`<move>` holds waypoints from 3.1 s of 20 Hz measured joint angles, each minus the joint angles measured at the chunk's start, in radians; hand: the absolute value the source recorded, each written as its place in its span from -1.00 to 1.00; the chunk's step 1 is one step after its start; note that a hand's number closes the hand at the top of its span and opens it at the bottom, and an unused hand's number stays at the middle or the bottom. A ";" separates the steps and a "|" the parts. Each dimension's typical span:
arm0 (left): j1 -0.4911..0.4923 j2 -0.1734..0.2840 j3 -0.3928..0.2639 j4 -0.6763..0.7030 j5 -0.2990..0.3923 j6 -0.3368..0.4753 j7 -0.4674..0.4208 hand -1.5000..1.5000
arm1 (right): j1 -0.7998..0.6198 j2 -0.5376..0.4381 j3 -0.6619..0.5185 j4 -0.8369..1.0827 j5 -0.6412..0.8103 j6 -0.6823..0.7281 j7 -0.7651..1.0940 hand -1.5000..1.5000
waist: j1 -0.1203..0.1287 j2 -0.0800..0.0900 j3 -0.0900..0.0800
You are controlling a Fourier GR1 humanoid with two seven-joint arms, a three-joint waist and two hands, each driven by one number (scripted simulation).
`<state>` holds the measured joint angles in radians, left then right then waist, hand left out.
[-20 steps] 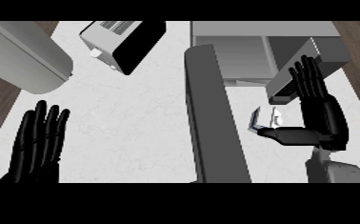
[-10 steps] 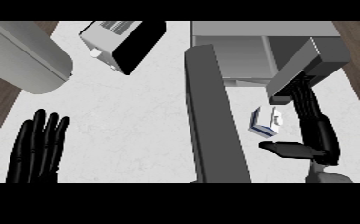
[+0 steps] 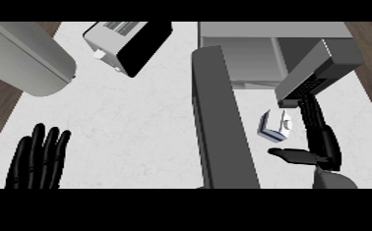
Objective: Pick up the milk, place it into the microwave and close the microwave
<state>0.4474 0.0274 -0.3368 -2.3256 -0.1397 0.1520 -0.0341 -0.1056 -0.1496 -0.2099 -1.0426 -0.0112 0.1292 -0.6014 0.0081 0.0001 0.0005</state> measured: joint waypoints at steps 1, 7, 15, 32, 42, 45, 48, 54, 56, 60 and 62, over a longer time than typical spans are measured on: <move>0.006 -0.005 -0.015 0.021 -0.008 0.008 -0.023 -1.00 | 0.001 0.000 -0.003 0.028 0.001 0.004 -0.027 -1.00 | 0.000 0.000 0.000; 0.019 0.012 -0.021 0.004 -0.003 0.012 -0.022 -1.00 | -0.108 -0.020 -0.040 0.300 -0.003 0.036 -0.186 -1.00 | 0.003 0.001 0.000; 0.048 0.027 -0.054 -0.040 -0.019 0.021 -0.011 -1.00 | -0.254 -0.058 -0.079 0.630 0.028 0.022 -0.371 -1.00 | 0.012 -0.001 -0.004; 0.045 0.024 -0.049 0.001 -0.007 0.031 -0.047 -1.00 | -0.260 -0.062 -0.007 0.679 0.099 0.024 -0.471 1.00 | 0.008 -0.003 -0.007; 0.074 0.044 -0.020 -0.032 0.024 0.029 -0.031 -1.00 | -0.137 -0.022 0.066 0.507 0.080 0.065 -0.459 1.00 | -0.004 -0.008 -0.007; 0.096 0.045 -0.016 -0.017 0.037 0.027 -0.060 -1.00 | -0.117 -0.012 0.081 0.437 0.068 0.064 -0.432 1.00 | -0.005 -0.007 -0.006; 0.088 0.048 -0.005 -0.024 0.044 0.030 -0.042 -1.00 | -0.103 0.022 0.099 0.337 0.056 0.043 -0.386 1.00 | -0.007 -0.006 -0.004; 0.117 0.077 0.062 -0.029 0.113 -0.001 -0.065 -1.00 | -0.124 0.091 0.148 0.171 0.073 -0.032 -0.269 1.00 | -0.005 -0.004 -0.002; 0.110 0.079 0.079 -0.022 0.128 -0.008 -0.068 -1.00 | -0.148 0.098 0.158 0.133 0.083 -0.059 -0.220 1.00 | -0.004 -0.003 -0.002; 0.096 0.080 0.099 0.004 0.141 -0.014 -0.071 -1.00 | -0.244 0.118 0.164 0.155 0.130 -0.166 -0.127 1.00 | -0.001 -0.001 -0.002; 0.093 0.091 0.123 0.009 0.160 -0.029 -0.078 -1.00 | -0.308 0.112 0.149 0.205 0.152 -0.218 -0.093 1.00 | 0.004 0.001 -0.001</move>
<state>0.5399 0.1184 -0.2139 -2.3169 0.0204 0.1231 -0.1122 -0.4136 -0.0375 -0.0608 -0.8376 0.1407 -0.0885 -0.6941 0.0122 0.0007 -0.0010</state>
